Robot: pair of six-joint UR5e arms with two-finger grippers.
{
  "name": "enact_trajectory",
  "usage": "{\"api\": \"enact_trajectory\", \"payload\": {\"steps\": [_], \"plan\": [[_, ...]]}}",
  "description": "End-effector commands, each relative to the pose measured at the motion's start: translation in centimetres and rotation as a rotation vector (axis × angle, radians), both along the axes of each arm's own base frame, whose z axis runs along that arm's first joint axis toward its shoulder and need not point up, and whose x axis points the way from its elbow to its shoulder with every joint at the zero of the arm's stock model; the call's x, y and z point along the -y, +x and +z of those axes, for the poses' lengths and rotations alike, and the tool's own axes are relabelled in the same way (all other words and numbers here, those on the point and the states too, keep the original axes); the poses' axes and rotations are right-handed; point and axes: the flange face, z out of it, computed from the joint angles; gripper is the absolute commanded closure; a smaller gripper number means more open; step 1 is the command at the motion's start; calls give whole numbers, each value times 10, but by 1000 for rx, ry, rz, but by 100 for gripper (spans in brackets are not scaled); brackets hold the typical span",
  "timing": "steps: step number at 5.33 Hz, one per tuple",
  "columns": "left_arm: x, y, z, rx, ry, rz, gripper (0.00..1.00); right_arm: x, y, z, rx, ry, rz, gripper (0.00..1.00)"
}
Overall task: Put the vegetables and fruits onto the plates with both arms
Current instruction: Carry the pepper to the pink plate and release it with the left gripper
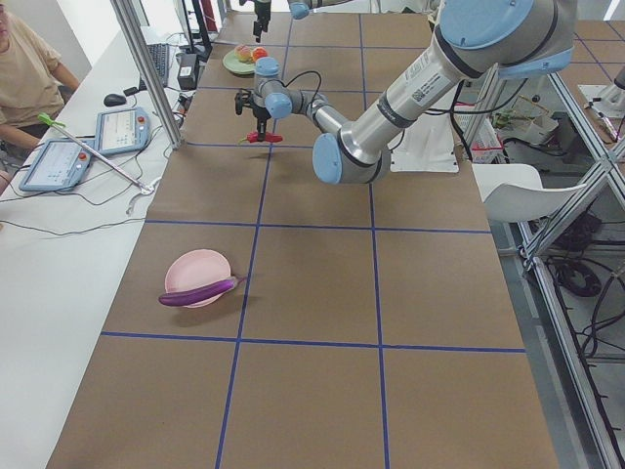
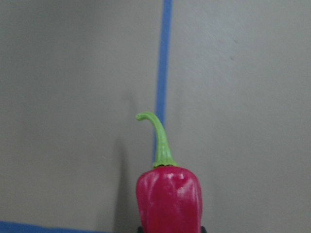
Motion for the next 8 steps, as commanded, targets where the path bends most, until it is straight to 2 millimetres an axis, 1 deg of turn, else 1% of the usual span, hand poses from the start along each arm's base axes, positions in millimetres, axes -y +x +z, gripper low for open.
{"api": "enact_trajectory", "payload": {"steps": [1, 2, 3, 4, 5, 6, 7, 8], "plan": [[38, -151, 129, 71, 62, 80, 100, -41, 16, -9, 30, 21, -2, 0], [77, -232, 179, 131, 73, 88, 100, -57, 22, -32, 28, 8, 2, 0], [114, -277, 237, 198, 18, 89, 100, -64, 24, -44, 29, 7, 4, 0], [145, -309, 275, 237, -60, 64, 100, -74, 27, -46, 34, 9, 2, 0], [153, -348, 305, 272, -56, 91, 100, -78, 24, -48, 75, -7, -22, 0], [149, -343, 314, 276, -73, 97, 60, -78, 24, -48, 79, -9, -24, 0], [147, -337, 311, 270, -67, 102, 1, -76, 22, -50, 92, -9, -32, 0], [127, -341, 277, 152, -15, 137, 0, -85, 26, -61, 104, 9, -32, 0]]}}
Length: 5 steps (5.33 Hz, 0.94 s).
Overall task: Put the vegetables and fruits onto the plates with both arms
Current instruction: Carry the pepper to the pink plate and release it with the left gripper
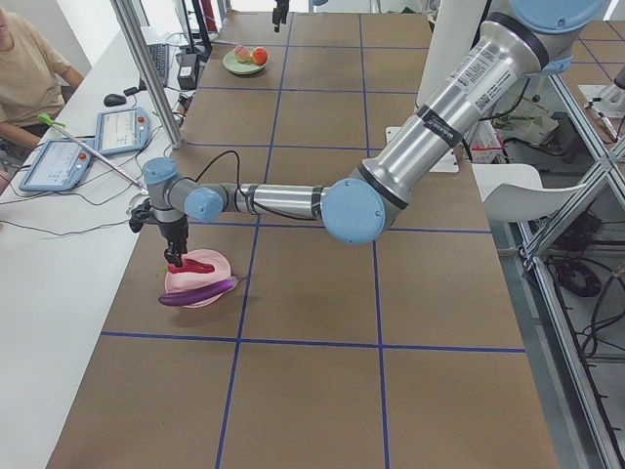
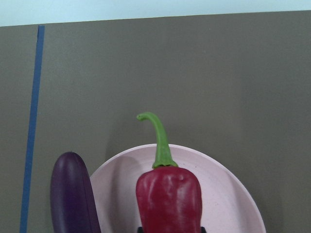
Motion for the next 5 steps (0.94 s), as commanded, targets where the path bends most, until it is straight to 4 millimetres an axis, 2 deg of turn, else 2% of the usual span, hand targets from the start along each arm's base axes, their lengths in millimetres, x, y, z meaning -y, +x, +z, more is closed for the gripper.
{"api": "enact_trajectory", "payload": {"steps": [1, 2, 3, 5], "plan": [[-79, -21, -29, -149, 91, 47, 0, -38, 15, -4, 13, 25, -4, 0], [-142, -43, -25, -160, 129, 43, 0, -75, 32, 4, 8, 25, -3, 0], [-201, -64, -29, -177, 138, 16, 0, -95, 46, 19, 2, 18, -11, 0], [-270, -89, -35, -175, 111, 14, 0, -113, 81, 63, -6, 43, -92, 0]]}}
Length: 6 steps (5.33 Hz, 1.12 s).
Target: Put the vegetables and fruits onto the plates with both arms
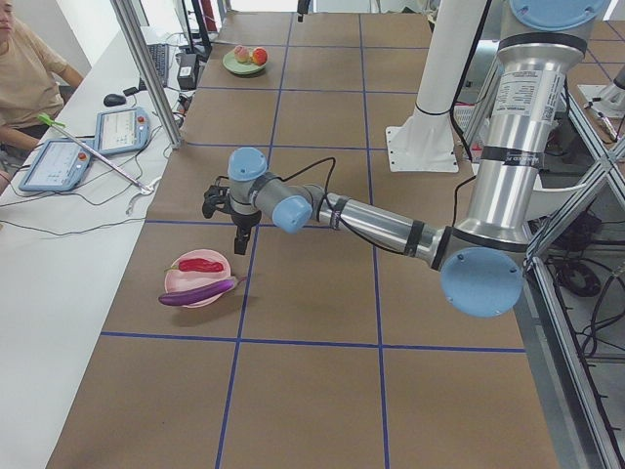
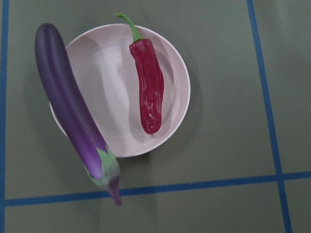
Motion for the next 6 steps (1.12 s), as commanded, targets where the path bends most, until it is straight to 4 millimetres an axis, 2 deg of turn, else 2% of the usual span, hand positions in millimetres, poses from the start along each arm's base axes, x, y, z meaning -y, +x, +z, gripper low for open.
{"api": "enact_trajectory", "payload": {"steps": [1, 2, 3, 4, 5, 6], "plan": [[-69, -29, -7, 17, -31, -3, 0, -20, 45, 43, 8, 37, -72, 0], [-96, -42, 2, 40, -11, 23, 0, -32, 69, 63, -6, 95, -129, 0], [-117, -67, 37, 103, 66, 139, 0, -34, 82, 77, -25, 154, -207, 0], [-124, -82, 49, 125, -18, 151, 0, -39, 93, 80, -35, 166, -240, 0], [-117, -84, 52, 137, -118, 150, 0, -60, 97, 79, -36, 147, -236, 0], [-118, -87, 51, 88, -141, 145, 0, -61, 96, 80, -32, 141, -238, 0]]}}
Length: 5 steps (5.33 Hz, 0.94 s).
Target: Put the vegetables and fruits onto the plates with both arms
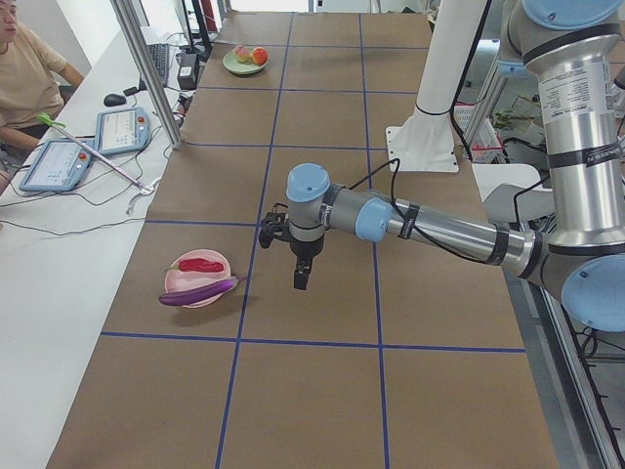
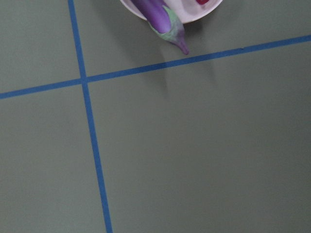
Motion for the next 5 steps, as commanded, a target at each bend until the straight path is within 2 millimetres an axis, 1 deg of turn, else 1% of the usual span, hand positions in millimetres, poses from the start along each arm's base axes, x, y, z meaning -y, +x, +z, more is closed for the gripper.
{"api": "enact_trajectory", "payload": {"steps": [1, 2, 3, 4, 5], "plan": [[5, -6, 5, -33, -62, -16, 0, -1, -3, 6, 0, -15, -9, 0], [19, -19, 20, -29, -88, -49, 0, 7, -4, 16, -1, -31, -10, 0], [39, -19, 29, -27, -98, -54, 0, 24, -8, 22, 32, -51, -12, 0], [34, -32, 32, -29, -93, -80, 0, 24, -10, 22, 67, -48, -21, 0], [36, -34, 35, -27, -93, -81, 0, 26, -10, 21, 71, -50, -19, 0]]}}
